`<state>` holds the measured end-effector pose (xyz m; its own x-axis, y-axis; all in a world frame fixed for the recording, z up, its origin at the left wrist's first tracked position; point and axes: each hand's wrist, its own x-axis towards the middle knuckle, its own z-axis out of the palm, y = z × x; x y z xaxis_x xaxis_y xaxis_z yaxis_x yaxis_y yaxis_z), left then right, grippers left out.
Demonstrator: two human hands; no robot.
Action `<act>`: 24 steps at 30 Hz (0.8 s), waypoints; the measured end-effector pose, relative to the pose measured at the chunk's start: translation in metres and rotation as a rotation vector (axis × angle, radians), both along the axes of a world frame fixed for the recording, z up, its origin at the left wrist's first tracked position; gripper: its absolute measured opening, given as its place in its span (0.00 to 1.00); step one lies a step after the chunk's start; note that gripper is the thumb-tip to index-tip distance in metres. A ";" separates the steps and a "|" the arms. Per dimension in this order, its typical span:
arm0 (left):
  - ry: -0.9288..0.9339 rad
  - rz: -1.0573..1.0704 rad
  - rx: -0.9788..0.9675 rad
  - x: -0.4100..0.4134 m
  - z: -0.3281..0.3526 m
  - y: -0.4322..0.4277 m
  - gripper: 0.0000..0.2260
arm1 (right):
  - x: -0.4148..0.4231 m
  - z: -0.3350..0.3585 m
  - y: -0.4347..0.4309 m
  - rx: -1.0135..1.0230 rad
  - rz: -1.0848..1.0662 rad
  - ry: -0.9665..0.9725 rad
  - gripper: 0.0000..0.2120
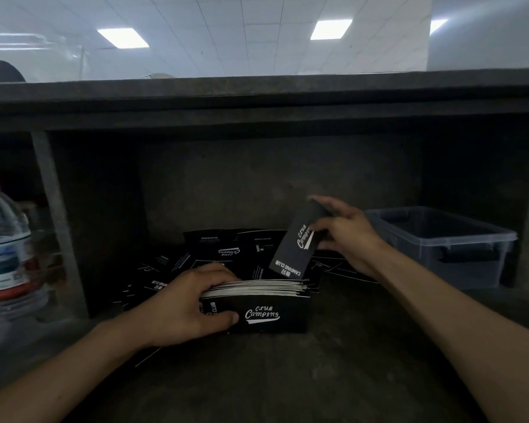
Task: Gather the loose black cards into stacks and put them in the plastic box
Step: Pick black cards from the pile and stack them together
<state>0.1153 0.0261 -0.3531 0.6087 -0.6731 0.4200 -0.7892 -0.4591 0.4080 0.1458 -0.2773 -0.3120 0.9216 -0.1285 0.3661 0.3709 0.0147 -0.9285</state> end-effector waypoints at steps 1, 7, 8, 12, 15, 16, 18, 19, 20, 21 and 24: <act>-0.002 0.008 0.002 0.000 0.000 0.000 0.20 | 0.000 -0.001 0.000 -0.004 0.024 0.042 0.20; 0.039 0.072 0.017 -0.002 0.002 0.002 0.37 | 0.002 -0.011 -0.004 -0.106 0.162 0.229 0.08; 0.065 0.069 0.008 -0.003 0.002 0.002 0.39 | 0.001 -0.012 -0.003 -0.135 0.202 0.262 0.07; 0.106 0.059 -0.019 -0.003 0.003 0.003 0.39 | -0.006 -0.015 0.002 -0.247 0.387 0.419 0.09; 0.105 0.020 -0.046 -0.003 0.001 0.002 0.32 | -0.012 -0.014 0.002 -0.439 0.421 0.441 0.17; 0.088 0.010 -0.048 -0.003 0.001 0.001 0.29 | -0.014 -0.012 0.003 -0.467 0.384 0.419 0.19; 0.066 -0.017 -0.037 -0.002 0.002 0.000 0.24 | -0.013 -0.011 0.005 -0.441 0.308 0.348 0.22; 0.063 -0.028 -0.029 -0.002 0.002 0.000 0.23 | -0.013 -0.011 0.007 -0.427 0.247 0.300 0.20; 0.064 -0.033 -0.025 -0.002 0.002 0.000 0.21 | -0.011 -0.014 0.009 -0.442 0.158 0.243 0.15; 0.062 -0.034 -0.023 -0.001 0.002 0.001 0.20 | -0.009 -0.017 0.011 -0.497 0.079 0.189 0.08; 0.042 -0.034 -0.020 0.001 0.001 0.001 0.18 | -0.001 -0.034 0.014 -0.827 0.038 0.145 0.19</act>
<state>0.1160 0.0271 -0.3523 0.6032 -0.6850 0.4085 -0.7860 -0.4238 0.4500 0.1452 -0.2635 -0.3459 0.9650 0.1616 0.2065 0.2605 -0.6813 -0.6841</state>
